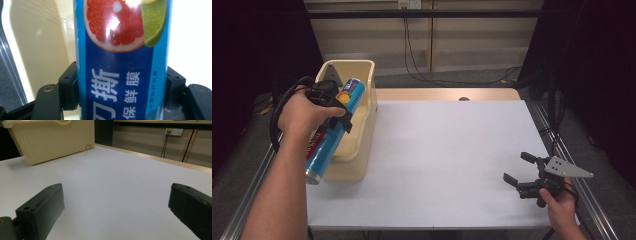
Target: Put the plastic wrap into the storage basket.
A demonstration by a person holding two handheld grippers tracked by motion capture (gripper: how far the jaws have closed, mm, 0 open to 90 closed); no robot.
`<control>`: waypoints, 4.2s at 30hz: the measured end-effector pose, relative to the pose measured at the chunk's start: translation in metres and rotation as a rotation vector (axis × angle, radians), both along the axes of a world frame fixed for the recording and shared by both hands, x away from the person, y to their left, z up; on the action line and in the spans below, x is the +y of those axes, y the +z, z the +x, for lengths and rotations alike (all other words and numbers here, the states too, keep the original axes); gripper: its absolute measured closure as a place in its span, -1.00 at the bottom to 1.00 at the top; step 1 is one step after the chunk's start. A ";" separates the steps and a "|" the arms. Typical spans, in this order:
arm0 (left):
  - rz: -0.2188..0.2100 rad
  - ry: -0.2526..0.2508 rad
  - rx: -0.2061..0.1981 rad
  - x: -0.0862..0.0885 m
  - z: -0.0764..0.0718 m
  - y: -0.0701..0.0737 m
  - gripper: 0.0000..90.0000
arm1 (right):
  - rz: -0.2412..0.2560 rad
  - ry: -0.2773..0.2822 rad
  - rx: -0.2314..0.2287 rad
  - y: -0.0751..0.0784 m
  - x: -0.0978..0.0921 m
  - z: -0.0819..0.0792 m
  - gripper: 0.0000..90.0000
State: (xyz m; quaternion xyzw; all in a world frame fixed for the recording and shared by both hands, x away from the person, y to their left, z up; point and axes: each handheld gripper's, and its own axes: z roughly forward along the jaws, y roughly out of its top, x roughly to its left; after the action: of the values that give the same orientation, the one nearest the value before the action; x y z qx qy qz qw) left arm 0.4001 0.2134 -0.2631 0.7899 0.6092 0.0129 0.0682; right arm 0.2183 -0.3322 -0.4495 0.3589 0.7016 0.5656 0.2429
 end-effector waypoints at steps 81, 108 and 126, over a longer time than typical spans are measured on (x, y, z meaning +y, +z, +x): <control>-0.098 -0.050 -0.039 -0.043 0.010 0.002 -0.58 | -0.026 0.013 0.004 -0.003 0.003 0.001 -1.00; -0.138 -0.178 -0.033 -0.099 -0.005 -0.025 -0.63 | -0.035 0.019 0.005 -0.003 0.004 0.001 -1.00; -0.118 -0.231 -0.001 -0.120 -0.010 -0.059 -0.64 | -0.037 0.025 0.005 -0.002 0.005 0.000 -1.00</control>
State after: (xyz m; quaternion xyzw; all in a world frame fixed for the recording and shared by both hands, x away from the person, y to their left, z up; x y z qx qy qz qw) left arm 0.3903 0.0938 -0.3218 0.8495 0.5138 -0.0308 0.1159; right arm 0.2184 -0.3273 -0.4519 0.3471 0.7170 0.5546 0.2405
